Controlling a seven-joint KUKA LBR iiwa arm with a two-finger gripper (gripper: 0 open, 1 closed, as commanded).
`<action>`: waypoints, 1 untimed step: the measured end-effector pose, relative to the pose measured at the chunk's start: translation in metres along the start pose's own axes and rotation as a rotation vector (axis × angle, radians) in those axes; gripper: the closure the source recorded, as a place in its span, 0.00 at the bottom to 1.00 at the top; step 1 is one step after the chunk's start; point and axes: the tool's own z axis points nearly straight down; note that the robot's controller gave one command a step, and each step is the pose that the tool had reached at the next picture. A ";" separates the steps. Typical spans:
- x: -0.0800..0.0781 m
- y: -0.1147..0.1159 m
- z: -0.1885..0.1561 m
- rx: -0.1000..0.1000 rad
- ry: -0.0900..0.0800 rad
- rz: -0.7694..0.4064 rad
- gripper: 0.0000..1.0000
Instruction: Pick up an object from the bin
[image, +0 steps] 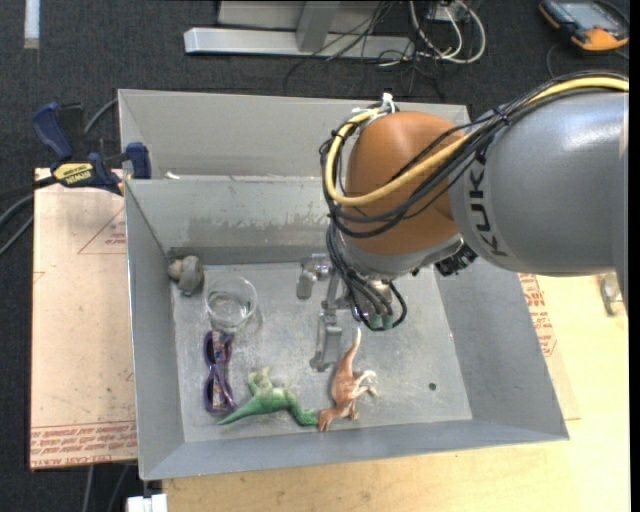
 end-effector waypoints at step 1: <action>-0.001 -0.001 -0.005 -0.001 -0.008 0.004 0.00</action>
Offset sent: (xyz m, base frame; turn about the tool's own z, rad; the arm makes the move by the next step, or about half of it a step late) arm 0.0079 -0.0519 -0.0846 -0.0931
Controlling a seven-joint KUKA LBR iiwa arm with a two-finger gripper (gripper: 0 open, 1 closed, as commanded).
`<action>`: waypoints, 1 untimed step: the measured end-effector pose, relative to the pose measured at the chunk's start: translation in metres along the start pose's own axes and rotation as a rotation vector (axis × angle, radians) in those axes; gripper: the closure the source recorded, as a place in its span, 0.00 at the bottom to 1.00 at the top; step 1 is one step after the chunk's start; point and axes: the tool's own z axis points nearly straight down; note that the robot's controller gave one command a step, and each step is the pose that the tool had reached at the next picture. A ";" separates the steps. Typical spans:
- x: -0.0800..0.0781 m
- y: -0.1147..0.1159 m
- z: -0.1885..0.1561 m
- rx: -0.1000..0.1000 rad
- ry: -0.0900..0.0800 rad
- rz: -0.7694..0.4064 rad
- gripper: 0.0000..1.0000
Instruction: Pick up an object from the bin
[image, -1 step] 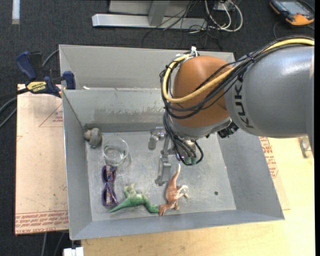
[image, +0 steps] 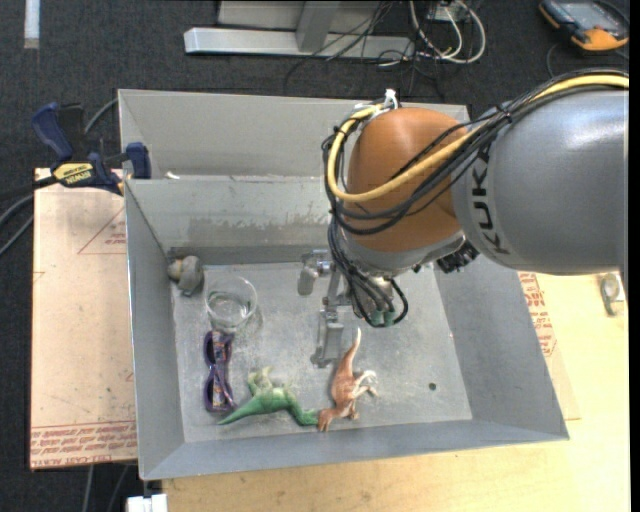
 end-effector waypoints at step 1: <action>-0.006 -0.053 0.093 0.001 0.010 -0.093 0.00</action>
Offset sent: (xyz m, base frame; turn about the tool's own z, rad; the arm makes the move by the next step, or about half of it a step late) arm -0.0453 -0.0151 -0.1059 0.0537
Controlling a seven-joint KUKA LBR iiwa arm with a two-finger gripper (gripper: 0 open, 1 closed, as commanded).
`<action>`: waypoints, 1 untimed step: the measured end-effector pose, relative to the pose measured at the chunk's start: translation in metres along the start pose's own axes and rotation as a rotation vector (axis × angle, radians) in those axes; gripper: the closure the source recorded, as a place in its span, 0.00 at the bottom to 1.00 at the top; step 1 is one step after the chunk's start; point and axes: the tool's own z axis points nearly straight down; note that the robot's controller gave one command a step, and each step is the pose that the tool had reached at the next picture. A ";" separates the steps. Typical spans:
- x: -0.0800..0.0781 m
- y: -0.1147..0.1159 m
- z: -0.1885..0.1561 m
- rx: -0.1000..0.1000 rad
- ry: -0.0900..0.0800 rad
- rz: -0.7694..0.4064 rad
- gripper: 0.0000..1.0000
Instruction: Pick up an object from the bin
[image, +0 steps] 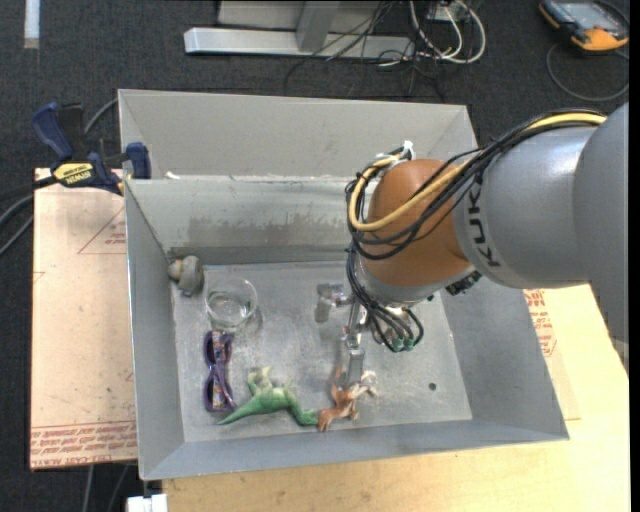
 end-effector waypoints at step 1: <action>0.050 0.046 0.015 -0.003 -0.004 0.142 0.00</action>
Offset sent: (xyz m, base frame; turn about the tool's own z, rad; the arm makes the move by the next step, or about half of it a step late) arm -0.0580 -0.0098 -0.0380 -0.4947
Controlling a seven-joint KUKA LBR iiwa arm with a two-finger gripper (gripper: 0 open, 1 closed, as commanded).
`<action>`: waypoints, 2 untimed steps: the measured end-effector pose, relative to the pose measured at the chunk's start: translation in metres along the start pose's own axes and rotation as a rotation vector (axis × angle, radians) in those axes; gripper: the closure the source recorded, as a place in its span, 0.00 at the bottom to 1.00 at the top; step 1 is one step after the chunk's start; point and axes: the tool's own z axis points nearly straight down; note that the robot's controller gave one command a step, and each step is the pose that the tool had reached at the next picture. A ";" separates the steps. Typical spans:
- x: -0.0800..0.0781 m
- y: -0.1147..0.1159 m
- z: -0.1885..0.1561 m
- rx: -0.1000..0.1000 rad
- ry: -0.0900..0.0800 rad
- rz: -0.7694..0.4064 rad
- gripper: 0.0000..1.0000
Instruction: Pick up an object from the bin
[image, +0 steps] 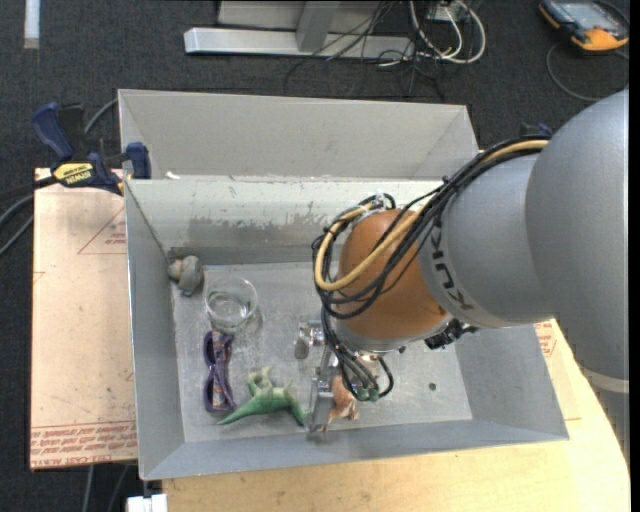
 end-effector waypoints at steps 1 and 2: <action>-0.001 -0.036 0.016 0.001 -0.003 -0.467 0.00; 0.019 0.019 0.028 -0.002 -0.003 -0.140 1.00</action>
Offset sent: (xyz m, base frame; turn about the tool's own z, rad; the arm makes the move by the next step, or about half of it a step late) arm -0.0195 0.0183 -0.0292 -0.1398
